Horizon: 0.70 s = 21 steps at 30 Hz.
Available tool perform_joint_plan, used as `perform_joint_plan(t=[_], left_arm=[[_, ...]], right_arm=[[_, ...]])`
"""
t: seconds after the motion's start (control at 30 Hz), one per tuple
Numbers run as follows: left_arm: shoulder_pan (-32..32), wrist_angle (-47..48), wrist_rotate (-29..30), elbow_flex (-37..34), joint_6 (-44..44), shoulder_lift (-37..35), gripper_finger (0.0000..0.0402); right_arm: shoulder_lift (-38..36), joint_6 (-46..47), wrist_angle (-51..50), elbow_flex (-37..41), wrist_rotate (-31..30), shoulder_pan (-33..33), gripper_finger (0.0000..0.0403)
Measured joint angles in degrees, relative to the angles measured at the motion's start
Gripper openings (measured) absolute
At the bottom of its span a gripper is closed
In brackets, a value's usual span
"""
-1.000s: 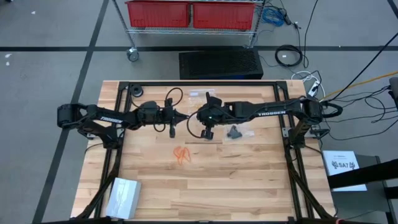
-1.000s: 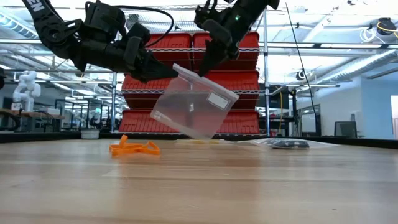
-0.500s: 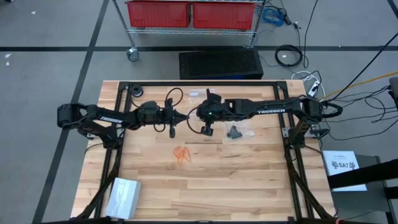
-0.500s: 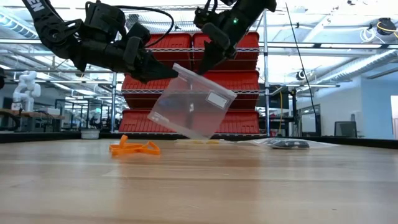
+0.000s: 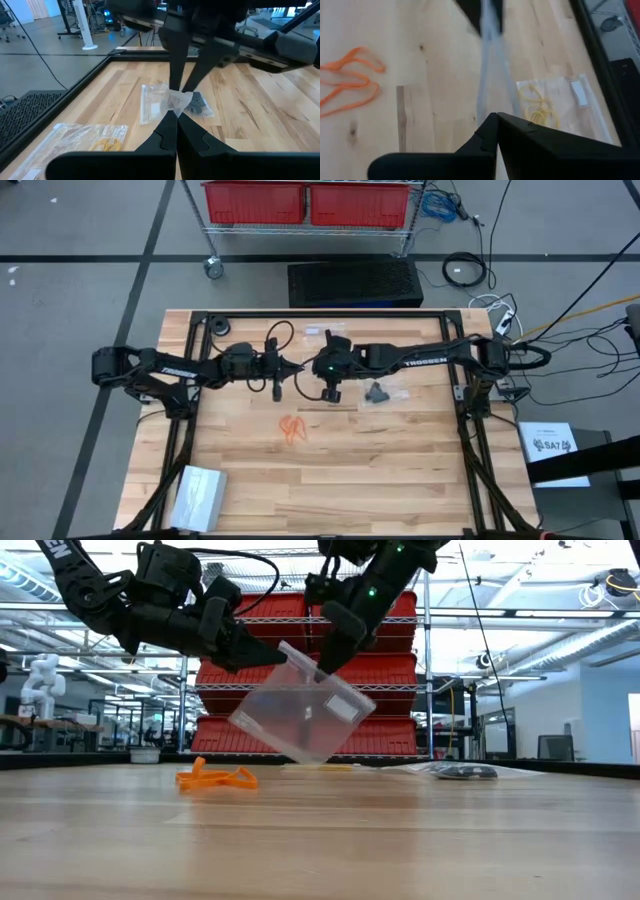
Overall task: Sort rubber bands
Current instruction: Open the left transparent zip bag
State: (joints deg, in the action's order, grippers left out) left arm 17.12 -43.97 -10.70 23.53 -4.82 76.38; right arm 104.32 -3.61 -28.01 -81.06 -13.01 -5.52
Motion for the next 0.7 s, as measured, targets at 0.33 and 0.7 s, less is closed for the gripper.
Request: perform_joint_plan(t=[0.33, 0.7], left_arm=[[0.0, -0.1, 0.0, 0.0, 0.0, 0.0, 0.0], [0.0, -0.1, 0.0, 0.0, 0.1, 0.0, 0.0]], right_arm=[[1.7, -0.8, 7.1, 0.0, -2.2, -1.2, 0.0], [3.1, -0.3, 6.9, 0.0, 8.7, -1.0, 0.0]])
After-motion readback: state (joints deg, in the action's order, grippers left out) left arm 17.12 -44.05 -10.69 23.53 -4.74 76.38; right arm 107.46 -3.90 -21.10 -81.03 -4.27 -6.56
